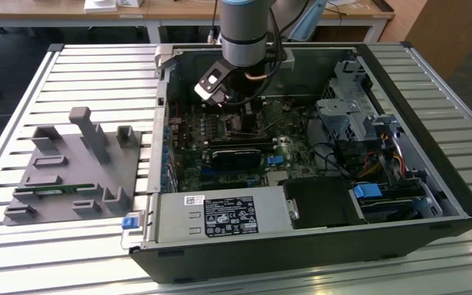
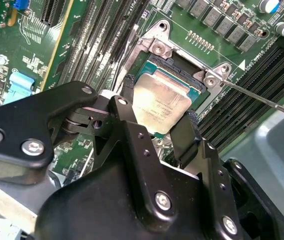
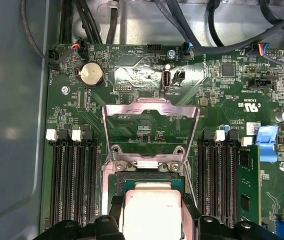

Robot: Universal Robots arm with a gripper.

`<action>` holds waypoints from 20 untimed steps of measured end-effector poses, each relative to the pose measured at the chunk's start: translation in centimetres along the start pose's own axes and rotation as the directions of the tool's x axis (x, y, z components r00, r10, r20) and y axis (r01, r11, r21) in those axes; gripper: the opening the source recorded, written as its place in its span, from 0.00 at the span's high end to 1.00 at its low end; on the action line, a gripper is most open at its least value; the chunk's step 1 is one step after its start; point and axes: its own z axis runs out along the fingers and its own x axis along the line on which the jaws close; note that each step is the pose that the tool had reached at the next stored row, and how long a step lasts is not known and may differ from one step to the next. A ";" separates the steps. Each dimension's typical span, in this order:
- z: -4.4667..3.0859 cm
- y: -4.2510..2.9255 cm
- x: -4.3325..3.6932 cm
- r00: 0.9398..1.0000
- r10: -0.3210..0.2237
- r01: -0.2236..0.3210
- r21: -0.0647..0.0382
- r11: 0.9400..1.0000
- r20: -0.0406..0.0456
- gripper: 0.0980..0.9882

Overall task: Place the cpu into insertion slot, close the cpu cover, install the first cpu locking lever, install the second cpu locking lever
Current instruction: 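Place the cpu into insertion slot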

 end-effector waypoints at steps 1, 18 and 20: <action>0.06 -0.01 0.04 1.000 0.000 0.000 0.000 1.000 0.001 0.50; 0.81 -0.06 0.38 1.000 -0.001 0.001 0.001 1.000 0.006 0.50; 0.88 -0.06 0.40 1.000 -0.001 0.001 0.001 1.000 0.006 0.50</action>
